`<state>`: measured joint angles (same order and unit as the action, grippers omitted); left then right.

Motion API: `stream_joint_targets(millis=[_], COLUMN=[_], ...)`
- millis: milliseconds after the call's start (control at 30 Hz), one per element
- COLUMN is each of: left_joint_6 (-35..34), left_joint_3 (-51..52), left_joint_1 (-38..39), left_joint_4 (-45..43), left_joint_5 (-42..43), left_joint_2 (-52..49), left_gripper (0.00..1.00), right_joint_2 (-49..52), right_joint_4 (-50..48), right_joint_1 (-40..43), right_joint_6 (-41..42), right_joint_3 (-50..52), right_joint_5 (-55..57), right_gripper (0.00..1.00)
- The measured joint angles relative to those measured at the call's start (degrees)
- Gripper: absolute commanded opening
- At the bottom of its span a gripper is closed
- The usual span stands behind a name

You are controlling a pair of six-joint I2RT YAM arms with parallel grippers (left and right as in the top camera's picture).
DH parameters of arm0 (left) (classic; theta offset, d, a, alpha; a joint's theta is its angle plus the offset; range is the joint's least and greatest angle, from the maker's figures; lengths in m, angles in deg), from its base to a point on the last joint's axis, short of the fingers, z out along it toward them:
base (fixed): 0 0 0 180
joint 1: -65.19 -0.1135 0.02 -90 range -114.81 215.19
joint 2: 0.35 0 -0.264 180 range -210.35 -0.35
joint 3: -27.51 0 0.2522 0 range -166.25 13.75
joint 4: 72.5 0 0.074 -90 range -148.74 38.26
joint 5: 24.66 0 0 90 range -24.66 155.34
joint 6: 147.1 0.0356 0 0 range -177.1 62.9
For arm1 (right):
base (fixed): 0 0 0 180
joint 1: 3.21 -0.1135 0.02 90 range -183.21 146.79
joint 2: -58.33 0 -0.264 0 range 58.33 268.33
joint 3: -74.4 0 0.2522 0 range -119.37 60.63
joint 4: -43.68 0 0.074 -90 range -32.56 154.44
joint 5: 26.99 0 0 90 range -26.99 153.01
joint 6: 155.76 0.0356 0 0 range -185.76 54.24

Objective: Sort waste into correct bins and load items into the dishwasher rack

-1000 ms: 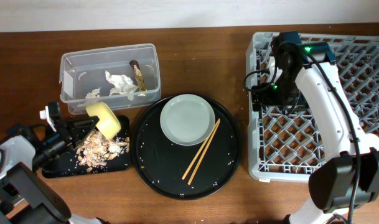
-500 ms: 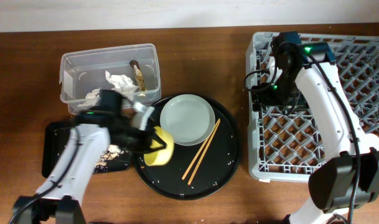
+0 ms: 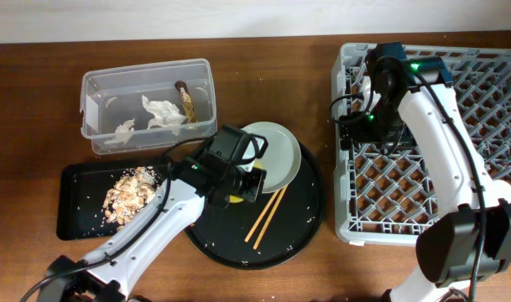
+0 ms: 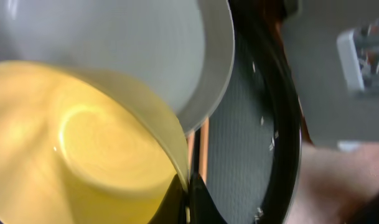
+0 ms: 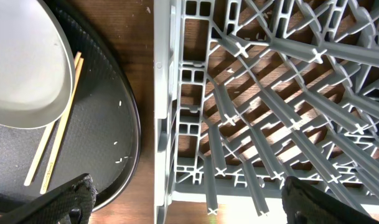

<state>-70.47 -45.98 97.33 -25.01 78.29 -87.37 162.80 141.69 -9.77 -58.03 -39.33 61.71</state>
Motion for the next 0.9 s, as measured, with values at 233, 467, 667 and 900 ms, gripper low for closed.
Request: stream_joint_targets(millis=[233, 467, 667, 900], left_joint_6=[-0.22, -1.53, -2.19, -2.73], left_joint_3=[-1.49, -2.03, -2.05, -2.01], left_joint_1=[0.00, 0.02, 0.48, -3.13], left_joint_4=[-12.31, -16.90, -18.58, -9.27], left_joint_5=[-2.97, -2.67, -1.40, -0.72], left_joint_2=[-0.55, -9.03, -11.47, -5.35], left_gripper=[0.00, 0.01, 0.40, 0.59], right_joint_2=[0.00, 0.00, 0.00, 0.00], right_joint_4=[0.00, 0.02, 0.00, -3.37], right_joint_1=[0.00, 0.00, 0.00, 0.00], right_joint_6=[0.00, 0.00, 0.00, -0.46], right_joint_3=[0.00, 0.00, 0.00, 0.00], right_joint_5=[0.00, 0.00, 0.00, -3.23], right_gripper=[0.97, 0.97, 0.98, 0.98])
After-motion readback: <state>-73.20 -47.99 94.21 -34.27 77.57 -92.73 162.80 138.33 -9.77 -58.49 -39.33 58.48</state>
